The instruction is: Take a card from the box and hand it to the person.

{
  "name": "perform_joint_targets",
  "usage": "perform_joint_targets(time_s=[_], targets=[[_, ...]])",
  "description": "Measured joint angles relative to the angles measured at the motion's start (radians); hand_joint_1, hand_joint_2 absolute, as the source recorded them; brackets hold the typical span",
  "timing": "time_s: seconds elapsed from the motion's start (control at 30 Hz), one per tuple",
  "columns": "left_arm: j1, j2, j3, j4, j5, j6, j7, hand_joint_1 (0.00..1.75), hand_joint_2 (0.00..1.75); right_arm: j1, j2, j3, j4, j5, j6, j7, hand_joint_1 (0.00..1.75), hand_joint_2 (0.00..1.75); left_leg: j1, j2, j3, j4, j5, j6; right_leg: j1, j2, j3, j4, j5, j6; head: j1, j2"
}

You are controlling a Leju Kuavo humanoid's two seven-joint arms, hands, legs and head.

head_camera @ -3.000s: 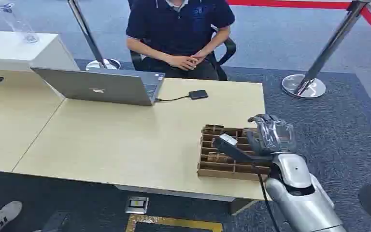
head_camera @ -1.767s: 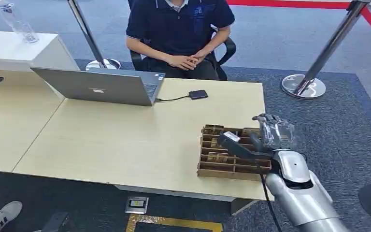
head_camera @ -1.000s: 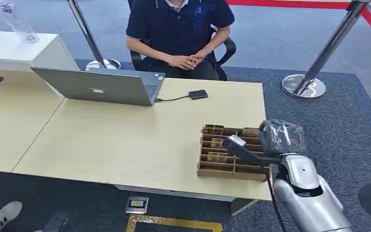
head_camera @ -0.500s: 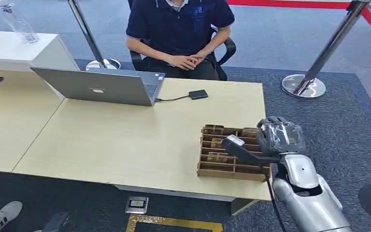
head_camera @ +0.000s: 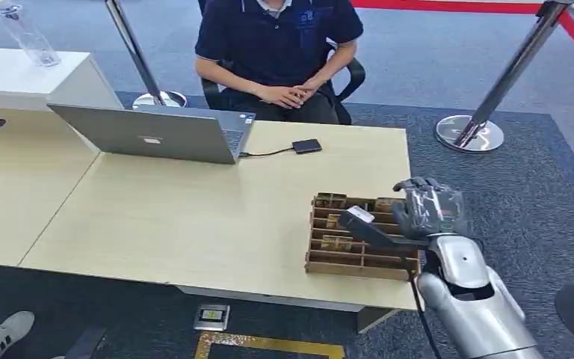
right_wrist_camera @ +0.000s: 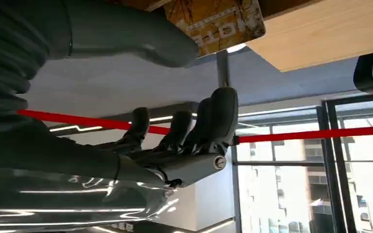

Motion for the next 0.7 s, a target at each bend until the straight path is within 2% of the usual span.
perform_joint_targets(time_s=[0.7], targets=[[0.000,0.000,0.000,0.000,-0.006,-0.003,0.000,0.00,0.00,-0.040,0.023,0.001,0.102,-0.016,-0.013,0.000,0.86,1.75,0.000,0.000,0.000,0.000,0.000,0.000,0.000,0.000,0.000,0.000,0.000,0.000,0.000,0.000]])
